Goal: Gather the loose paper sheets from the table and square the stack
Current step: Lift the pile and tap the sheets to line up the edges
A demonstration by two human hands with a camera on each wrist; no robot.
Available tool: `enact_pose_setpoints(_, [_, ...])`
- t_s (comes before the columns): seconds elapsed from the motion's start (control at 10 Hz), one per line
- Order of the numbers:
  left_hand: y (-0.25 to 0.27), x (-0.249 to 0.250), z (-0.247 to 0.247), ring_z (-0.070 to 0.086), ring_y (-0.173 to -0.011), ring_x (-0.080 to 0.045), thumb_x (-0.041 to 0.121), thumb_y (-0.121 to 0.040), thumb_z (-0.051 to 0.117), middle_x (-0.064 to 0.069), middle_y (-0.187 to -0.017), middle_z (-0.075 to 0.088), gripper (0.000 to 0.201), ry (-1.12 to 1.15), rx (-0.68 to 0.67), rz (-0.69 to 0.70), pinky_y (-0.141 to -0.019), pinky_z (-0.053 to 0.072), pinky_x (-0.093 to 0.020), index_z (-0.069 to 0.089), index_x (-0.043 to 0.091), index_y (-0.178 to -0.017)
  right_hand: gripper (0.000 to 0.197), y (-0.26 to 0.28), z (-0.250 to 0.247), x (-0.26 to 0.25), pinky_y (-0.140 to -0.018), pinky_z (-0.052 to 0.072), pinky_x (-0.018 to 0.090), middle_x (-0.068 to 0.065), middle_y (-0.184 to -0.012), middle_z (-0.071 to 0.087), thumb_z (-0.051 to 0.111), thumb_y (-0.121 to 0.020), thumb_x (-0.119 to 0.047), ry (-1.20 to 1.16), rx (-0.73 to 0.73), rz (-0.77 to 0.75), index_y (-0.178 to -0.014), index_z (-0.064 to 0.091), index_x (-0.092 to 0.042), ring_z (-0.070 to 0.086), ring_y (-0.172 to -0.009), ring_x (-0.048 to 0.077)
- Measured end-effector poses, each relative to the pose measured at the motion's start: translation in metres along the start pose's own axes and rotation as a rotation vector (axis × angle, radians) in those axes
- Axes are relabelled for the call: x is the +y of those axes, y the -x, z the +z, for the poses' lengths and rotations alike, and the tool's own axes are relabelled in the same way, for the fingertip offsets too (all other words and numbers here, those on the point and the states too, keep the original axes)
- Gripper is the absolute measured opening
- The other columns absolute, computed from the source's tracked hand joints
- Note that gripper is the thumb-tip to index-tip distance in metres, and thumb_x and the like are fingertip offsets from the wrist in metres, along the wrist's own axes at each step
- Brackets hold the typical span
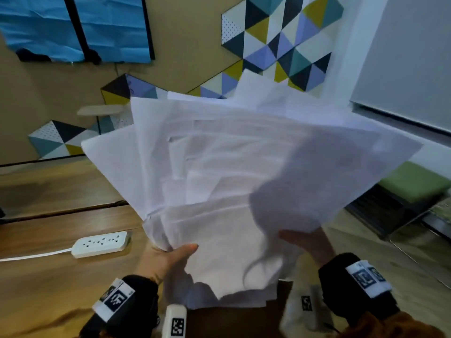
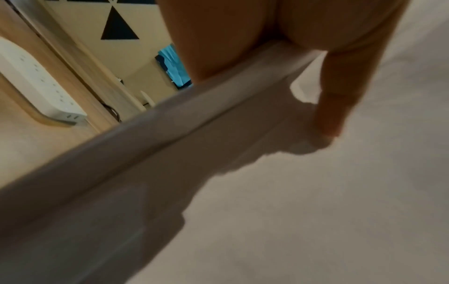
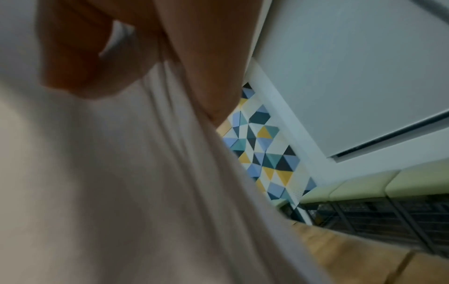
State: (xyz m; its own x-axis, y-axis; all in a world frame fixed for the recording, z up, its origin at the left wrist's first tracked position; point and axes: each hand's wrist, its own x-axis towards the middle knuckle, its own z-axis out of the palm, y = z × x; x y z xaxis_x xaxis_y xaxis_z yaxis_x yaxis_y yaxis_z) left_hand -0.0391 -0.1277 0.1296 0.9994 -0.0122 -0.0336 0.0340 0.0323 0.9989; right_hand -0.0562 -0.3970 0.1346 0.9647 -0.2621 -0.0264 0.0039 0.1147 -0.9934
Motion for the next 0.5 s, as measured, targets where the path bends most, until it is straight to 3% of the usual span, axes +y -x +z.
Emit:
enact_pose_setpoints(0.1, [-0.003, 0.001, 0.000, 0.063, -0.058, -0.015, -0.012, -0.071, 0.067, 0.009, -0.046, 0.068, 0.022, 0.024, 0.039, 0.050, -0.045, 0.050, -0.011, 0.061, 0.009, -0.071, 0.034, -0.001, 0.010, -0.006, -0.046, 0.044, 0.003, -0.010, -0.074, 0.057, 0.070, -0.062, 0.018, 0.006, 0.022, -0.048, -0.073, 0.060, -0.012, 0.053, -0.041, -0.014])
enact_pose_setpoints(0.2, [-0.008, 0.007, -0.013, 0.064, -0.065, -0.022, -0.004, -0.063, 0.075, 0.005, -0.053, 0.072, 0.016, 0.024, -0.001, 0.115, -0.050, 0.053, -0.015, 0.065, 0.006, -0.071, 0.032, -0.002, 0.007, -0.020, -0.044, 0.042, 0.003, -0.009, -0.063, 0.062, 0.069, -0.061, 0.021, -0.039, -0.038, -0.097, -0.089, 0.062, 0.006, 0.052, -0.040, -0.015])
enact_pose_setpoints(0.3, [-0.008, 0.003, -0.021, 0.072, -0.072, -0.017, 0.030, -0.035, 0.090, -0.001, -0.070, 0.077, 0.045, -0.018, -0.094, 0.081, -0.062, 0.056, -0.023, 0.073, 0.011, -0.072, 0.088, -0.005, 0.000, -0.012, -0.044, 0.044, 0.005, -0.021, -0.043, 0.064, 0.089, 0.002, -0.044, 0.047, -0.066, -0.113, -0.075, 0.060, -0.012, 0.057, -0.047, -0.014])
enact_pose_setpoints(0.4, [-0.008, -0.002, -0.014, 0.072, -0.072, -0.011, 0.010, -0.048, 0.088, 0.004, -0.067, 0.076, 0.034, -0.014, -0.067, 0.018, -0.061, 0.056, -0.019, 0.071, 0.012, -0.078, 0.083, -0.003, 0.004, -0.005, -0.055, 0.046, 0.003, -0.031, -0.062, 0.067, 0.086, -0.007, -0.058, 0.166, -0.093, -0.190, -0.082, 0.063, -0.031, 0.057, -0.064, -0.021])
enact_pose_setpoints(0.5, [-0.010, 0.000, -0.005, 0.065, -0.052, -0.006, -0.005, -0.059, 0.080, 0.008, -0.051, 0.070, 0.027, -0.002, 0.007, 0.068, -0.046, 0.051, -0.013, 0.065, 0.013, -0.072, 0.054, 0.001, 0.013, -0.016, -0.070, 0.041, 0.009, -0.015, -0.095, 0.060, 0.084, -0.058, -0.009, 0.213, -0.102, -0.221, -0.104, 0.058, -0.021, 0.058, -0.091, -0.003])
